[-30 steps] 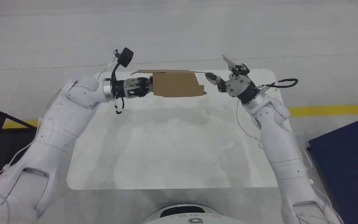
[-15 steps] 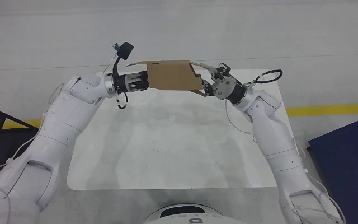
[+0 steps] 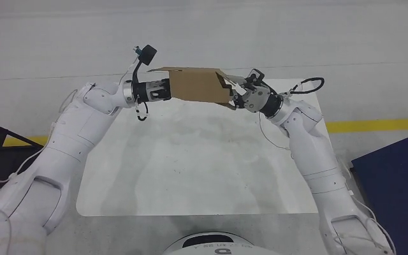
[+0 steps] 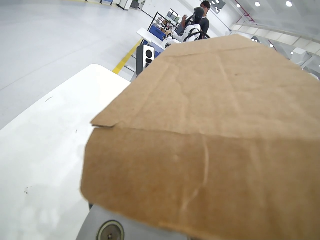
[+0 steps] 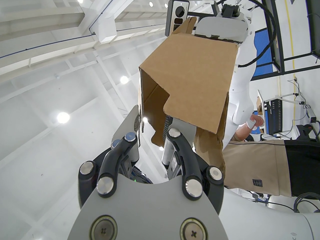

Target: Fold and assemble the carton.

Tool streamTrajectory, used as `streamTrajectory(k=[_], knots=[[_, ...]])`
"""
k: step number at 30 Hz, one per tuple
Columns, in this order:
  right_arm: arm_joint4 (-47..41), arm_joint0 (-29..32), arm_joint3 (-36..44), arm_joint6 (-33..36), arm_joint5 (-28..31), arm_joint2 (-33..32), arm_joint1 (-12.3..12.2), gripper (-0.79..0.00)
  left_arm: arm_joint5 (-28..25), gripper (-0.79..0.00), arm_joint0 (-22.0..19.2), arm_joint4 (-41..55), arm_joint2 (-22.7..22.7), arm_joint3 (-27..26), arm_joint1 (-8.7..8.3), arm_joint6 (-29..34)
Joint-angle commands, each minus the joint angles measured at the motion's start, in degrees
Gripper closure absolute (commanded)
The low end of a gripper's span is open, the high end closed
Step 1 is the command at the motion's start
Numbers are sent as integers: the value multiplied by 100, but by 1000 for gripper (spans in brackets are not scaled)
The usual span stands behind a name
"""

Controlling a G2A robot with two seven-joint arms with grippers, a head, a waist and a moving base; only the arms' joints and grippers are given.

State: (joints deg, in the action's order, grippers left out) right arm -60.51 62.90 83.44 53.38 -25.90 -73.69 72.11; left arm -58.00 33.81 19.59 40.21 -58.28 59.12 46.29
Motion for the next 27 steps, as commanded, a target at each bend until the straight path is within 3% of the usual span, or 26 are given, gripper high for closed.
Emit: streamTrajectory(k=[1,12,19,22,24,25,27], knots=[[33,-11,21,67,-147,46,-11,-292,0,0,-34,-17,-36,2,16,0],[232,-220,-19,376,-586,302,-56,-351,0,0,-121,87,-204,92,82,0],[159,-333,-7,301,-601,215,-88,-437,0,0,-77,458,-56,209,88,-1],[26,-354,-1,197,-468,-19,-117,-517,0,0,-9,606,118,309,89,-1],[-27,-344,16,107,-358,-218,-145,-671,0,0,37,687,229,373,96,-1],[-58,-335,27,74,-317,-325,-160,-785,0,0,37,687,229,373,96,-1],[-76,-322,40,0,-229,-481,-182,-785,0,0,37,687,229,373,96,-1]])
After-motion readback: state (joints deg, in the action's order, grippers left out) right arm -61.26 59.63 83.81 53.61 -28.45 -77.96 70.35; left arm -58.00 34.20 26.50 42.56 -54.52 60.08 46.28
